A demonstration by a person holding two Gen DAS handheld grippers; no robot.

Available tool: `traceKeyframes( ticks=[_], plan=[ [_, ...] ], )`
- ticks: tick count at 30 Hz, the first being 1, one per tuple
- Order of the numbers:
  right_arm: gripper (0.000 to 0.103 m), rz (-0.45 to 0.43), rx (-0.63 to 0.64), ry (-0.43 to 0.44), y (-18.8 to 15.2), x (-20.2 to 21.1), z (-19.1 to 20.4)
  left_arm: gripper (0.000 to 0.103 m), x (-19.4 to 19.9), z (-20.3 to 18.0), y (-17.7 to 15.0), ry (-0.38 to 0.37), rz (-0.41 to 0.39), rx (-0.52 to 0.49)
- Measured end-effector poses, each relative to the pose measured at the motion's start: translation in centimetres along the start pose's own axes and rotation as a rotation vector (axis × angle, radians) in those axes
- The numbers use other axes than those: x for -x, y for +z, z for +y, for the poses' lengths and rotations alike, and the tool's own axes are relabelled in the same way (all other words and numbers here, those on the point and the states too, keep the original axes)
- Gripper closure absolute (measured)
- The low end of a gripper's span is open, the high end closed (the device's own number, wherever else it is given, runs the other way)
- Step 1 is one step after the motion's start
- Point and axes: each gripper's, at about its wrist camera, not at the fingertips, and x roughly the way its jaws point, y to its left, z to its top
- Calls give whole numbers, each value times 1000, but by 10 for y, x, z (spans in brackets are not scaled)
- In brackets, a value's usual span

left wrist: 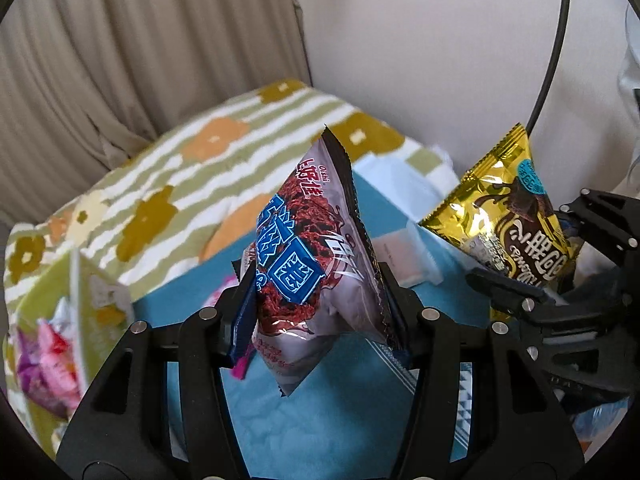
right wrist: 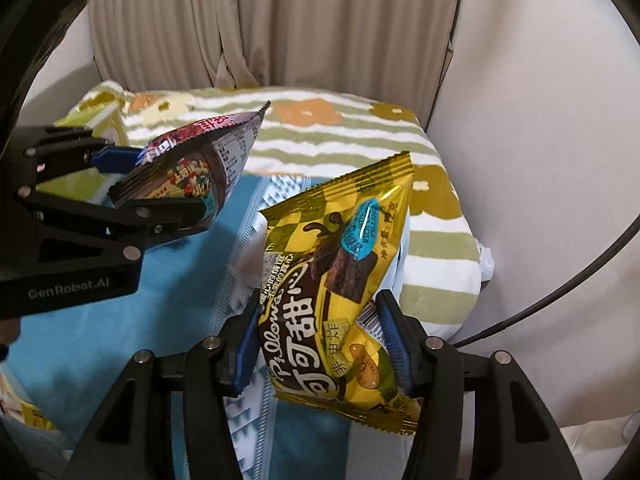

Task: Organize snacks
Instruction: 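Carry both bags into the cardboard box and open both tools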

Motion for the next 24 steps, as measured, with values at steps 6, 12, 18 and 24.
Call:
traceKeyframes(
  ticks=[6, 12, 18, 24],
  plan=[
    [53, -75, -10, 96, 34, 52, 14, 52, 77, 34, -5, 92, -63, 82],
    [53, -127, 29, 249, 69, 81, 64, 52, 132, 95, -29, 230, -82, 174],
    [53, -138, 50, 404, 102, 76, 137, 52, 159, 169, -66, 319, -53, 251],
    [53, -115, 35, 480, 137, 52, 211, 52, 164, 238, -98, 347, -11, 305]
  ],
)
